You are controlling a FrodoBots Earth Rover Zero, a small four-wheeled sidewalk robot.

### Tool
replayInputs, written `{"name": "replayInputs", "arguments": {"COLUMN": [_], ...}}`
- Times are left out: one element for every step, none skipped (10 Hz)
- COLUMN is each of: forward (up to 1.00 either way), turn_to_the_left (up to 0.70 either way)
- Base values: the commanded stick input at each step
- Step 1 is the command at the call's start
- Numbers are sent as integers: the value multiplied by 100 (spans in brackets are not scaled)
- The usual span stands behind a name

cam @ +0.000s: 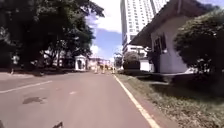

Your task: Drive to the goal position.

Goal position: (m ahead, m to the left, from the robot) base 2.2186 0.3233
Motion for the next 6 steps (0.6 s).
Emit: {"name": "replayInputs", "arguments": {"forward": [70, 70, 70, 70, 70, 70], "turn_to_the_left": [0, 0, 0, 0, 0, 0]}}
